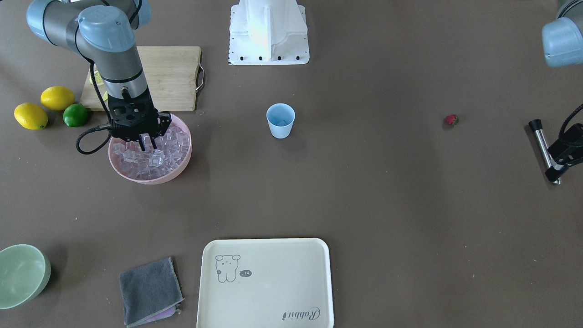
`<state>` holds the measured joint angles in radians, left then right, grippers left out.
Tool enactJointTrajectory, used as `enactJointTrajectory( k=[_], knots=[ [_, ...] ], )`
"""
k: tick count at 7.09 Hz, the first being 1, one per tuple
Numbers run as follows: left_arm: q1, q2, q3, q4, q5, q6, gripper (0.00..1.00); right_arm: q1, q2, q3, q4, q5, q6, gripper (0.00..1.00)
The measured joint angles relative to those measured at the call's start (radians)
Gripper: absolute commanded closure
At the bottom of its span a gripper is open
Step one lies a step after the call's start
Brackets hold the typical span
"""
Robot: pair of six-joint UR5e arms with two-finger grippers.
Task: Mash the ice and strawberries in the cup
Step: 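Lift the ice cube and carry it over the blue cup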
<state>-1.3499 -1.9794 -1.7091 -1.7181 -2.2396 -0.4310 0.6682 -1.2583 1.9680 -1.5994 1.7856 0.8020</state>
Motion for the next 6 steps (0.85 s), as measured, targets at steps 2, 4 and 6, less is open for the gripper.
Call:
enactJointTrajectory(
  k=[2, 4, 6],
  knots=[
    [0.000, 0.000, -0.002, 0.000, -0.002, -0.001, 0.02, 0.032, 0.017, 0.060, -0.050, 0.016, 0.002, 1.00],
    [0.000, 0.001, -0.005, 0.001, -0.006, -0.004, 0.02, 0.050, 0.088, 0.074, -0.051, 0.026, 0.041, 1.00],
    [0.001, 0.002, -0.008, 0.004, -0.010, -0.007, 0.02, 0.036, 0.168, 0.064, -0.049, 0.021, 0.089, 1.00]
  ],
)
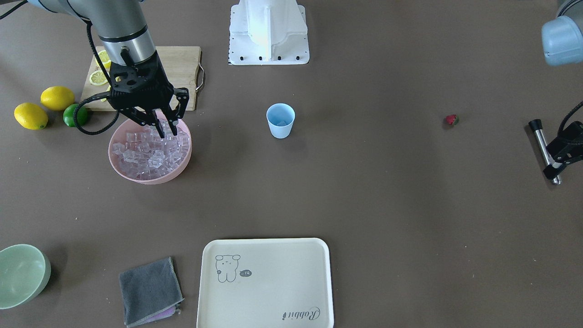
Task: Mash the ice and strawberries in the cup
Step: 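Lift the ice cube and carry it over the blue cup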
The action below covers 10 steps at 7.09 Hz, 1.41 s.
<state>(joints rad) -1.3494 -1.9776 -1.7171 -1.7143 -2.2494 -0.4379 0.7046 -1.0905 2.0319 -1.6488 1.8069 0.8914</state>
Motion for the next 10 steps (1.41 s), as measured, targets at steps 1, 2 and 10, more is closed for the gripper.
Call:
enactJointTrajectory(
  k=[1, 2, 10],
  knots=[
    [0.000, 0.001, -0.002, 0.001, -0.001, -0.001, 0.02, -0.014, 0.025, -0.005, 0.001, -0.003, 0.011, 1.00],
    [0.000, 0.001, -0.005, 0.001, -0.001, -0.002, 0.02, -0.033, 0.054, -0.010, 0.001, -0.009, 0.014, 1.00],
    [0.000, 0.001, 0.002, -0.002, 0.001, -0.006, 0.02, -0.262, 0.159, -0.170, 0.224, -0.132, 0.007, 1.00]
  ],
)
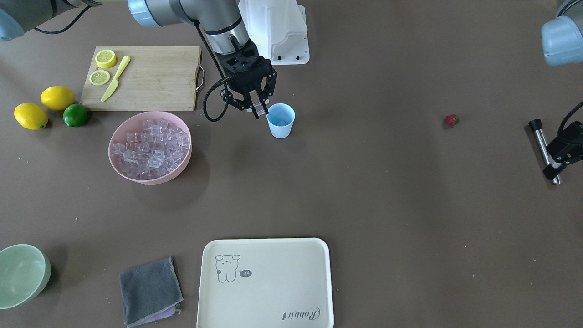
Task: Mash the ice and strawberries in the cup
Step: 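Lower the ice cube into the blue cup and open the right gripper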
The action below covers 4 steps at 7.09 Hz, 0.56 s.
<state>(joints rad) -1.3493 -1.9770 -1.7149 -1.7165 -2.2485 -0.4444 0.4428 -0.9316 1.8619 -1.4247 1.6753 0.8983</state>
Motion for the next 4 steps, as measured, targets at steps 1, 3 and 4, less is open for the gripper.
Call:
enactJointTrajectory(
  k=[1, 3, 4],
  knots=[
    [0.000, 0.001, 0.002, 0.000, 0.001, 0.000, 0.02, -0.013, 0.003, -0.008, 0.009, -0.008, -0.001, 1.00],
    [0.000, 0.000, 0.002, 0.000, 0.001, 0.000, 0.02, -0.028, 0.006, -0.012, 0.025, -0.019, -0.003, 1.00],
    [0.000, 0.000, 0.002, -0.001, 0.001, 0.000, 0.02, -0.037, 0.006, -0.014, 0.029, -0.026, -0.004, 1.00]
  ],
)
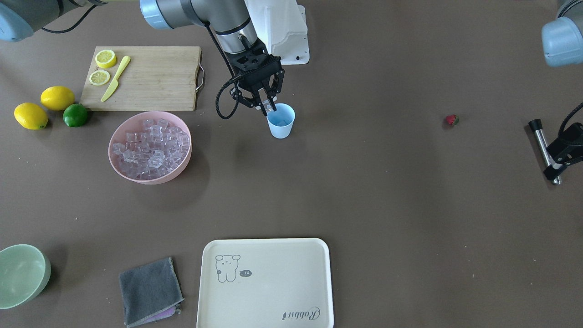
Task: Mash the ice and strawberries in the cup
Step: 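Lower the ice cube into the blue cup and open the right gripper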
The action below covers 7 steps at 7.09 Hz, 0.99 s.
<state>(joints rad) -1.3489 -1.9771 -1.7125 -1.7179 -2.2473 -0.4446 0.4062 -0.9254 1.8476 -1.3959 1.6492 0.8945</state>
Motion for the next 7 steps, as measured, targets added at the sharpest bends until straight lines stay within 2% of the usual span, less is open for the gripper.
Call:
enactJointTrajectory(
  k=[3, 7],
  knots=[
    [0.000, -0.001, -0.001, -0.002, 0.000, 0.001, 0.02, -0.025, 0.009, -0.010, 0.009, -0.030, 0.000, 1.00],
    [0.000, -0.001, 0.009, -0.003, 0.003, 0.002, 0.02, -0.037, 0.014, -0.081, 0.096, -0.050, -0.001, 1.00]
  ],
)
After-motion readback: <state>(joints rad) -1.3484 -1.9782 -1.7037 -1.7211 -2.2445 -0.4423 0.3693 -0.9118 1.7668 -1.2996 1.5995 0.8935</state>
